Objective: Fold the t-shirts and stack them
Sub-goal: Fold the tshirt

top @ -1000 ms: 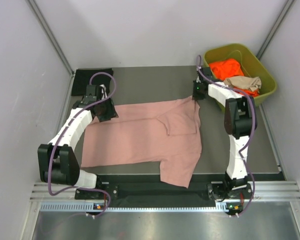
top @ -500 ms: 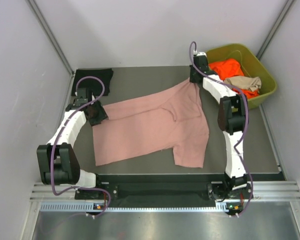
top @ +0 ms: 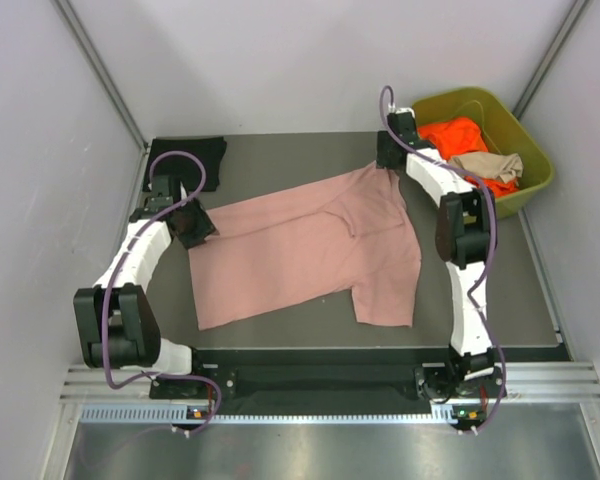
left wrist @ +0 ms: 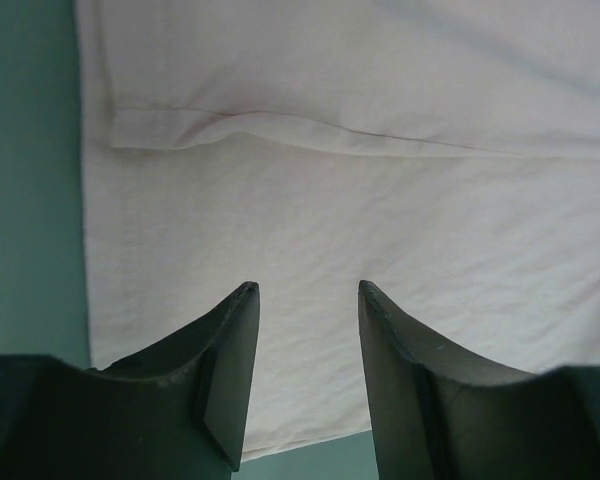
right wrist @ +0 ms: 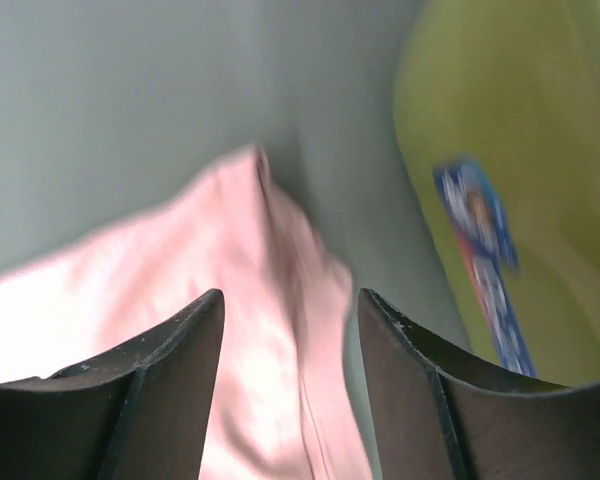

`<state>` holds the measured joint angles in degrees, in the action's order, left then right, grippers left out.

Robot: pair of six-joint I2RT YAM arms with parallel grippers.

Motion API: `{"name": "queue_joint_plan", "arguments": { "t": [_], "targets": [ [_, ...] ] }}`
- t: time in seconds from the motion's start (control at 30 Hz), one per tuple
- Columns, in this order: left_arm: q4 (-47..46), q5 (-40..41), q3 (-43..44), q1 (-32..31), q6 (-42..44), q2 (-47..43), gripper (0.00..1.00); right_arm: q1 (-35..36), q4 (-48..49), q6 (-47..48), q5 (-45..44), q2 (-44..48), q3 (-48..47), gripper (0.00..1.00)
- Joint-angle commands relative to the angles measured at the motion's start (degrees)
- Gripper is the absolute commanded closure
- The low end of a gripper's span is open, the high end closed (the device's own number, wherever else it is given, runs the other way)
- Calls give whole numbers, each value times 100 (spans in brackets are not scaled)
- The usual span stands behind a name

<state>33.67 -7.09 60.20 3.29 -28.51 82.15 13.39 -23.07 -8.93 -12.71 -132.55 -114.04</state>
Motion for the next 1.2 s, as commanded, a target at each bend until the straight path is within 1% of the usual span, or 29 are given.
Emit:
{"name": "queue_joint_plan", "arguments": {
  "t": [0.0,0.03,0.1,0.13,0.17,0.2,0.23,0.3,0.33,0.43,0.47,0.63,0.7,0.83,0.93,1.07,1.17],
  "targets": [
    [-650,-696,-79,-265,-154,82,51,-3,-496,-214,-4,914,258,44],
    [-712,-723,-62,-381,-198,99,50,-3,-766,-319,40,1115,433,46],
    [-905,-697,44,-1002,-277,230,49,-12,-936,-373,224,1318,680,50],
    [-1019,-714,114,-1197,-408,292,48,-12,-1014,-477,277,1598,1021,57],
    [-1116,-767,158,-1382,-479,362,47,-12,-998,-548,347,1757,1233,60],
    [-1187,-776,210,-1740,-558,546,47,-12,-963,-601,540,1924,1444,63],
    [-1309,-785,272,-1909,-672,643,47,-12,-928,-723,655,2222,1829,70],
    [-1346,-794,509,-2304,-752,925,47,-12,-901,-821,989,2461,2191,75],
    [-1346,-802,579,-2385,-813,1004,47,-20,-892,-891,1059,2610,2471,78],
    [-1372,-899,756,-2535,-849,1189,48,-82,-875,-953,1253,2752,2877,75],
    [-1355,-917,782,-2544,-840,1207,48,-125,-892,-962,1462,2770,2948,74],
    [-1267,-882,809,-2553,-805,1154,48,-214,-901,-927,1596,2849,3404,70],
    [-1197,-864,765,-2553,-796,1102,48,-293,-857,-935,1658,2823,3511,70],
    [-1029,-759,773,-2553,-656,1066,48,-381,-831,-935,1640,2735,3520,69],
    [-1143,-898,808,-2553,-629,1101,47,-398,-822,-926,1588,2656,3485,68],
    [-1266,-1171,984,-2658,-761,1426,47,-425,-796,-935,1605,2559,3511,67],
    [-1372,-1250,1256,-2947,-866,1759,46,-442,-769,-927,1622,2419,3441,67]
  ]
}}
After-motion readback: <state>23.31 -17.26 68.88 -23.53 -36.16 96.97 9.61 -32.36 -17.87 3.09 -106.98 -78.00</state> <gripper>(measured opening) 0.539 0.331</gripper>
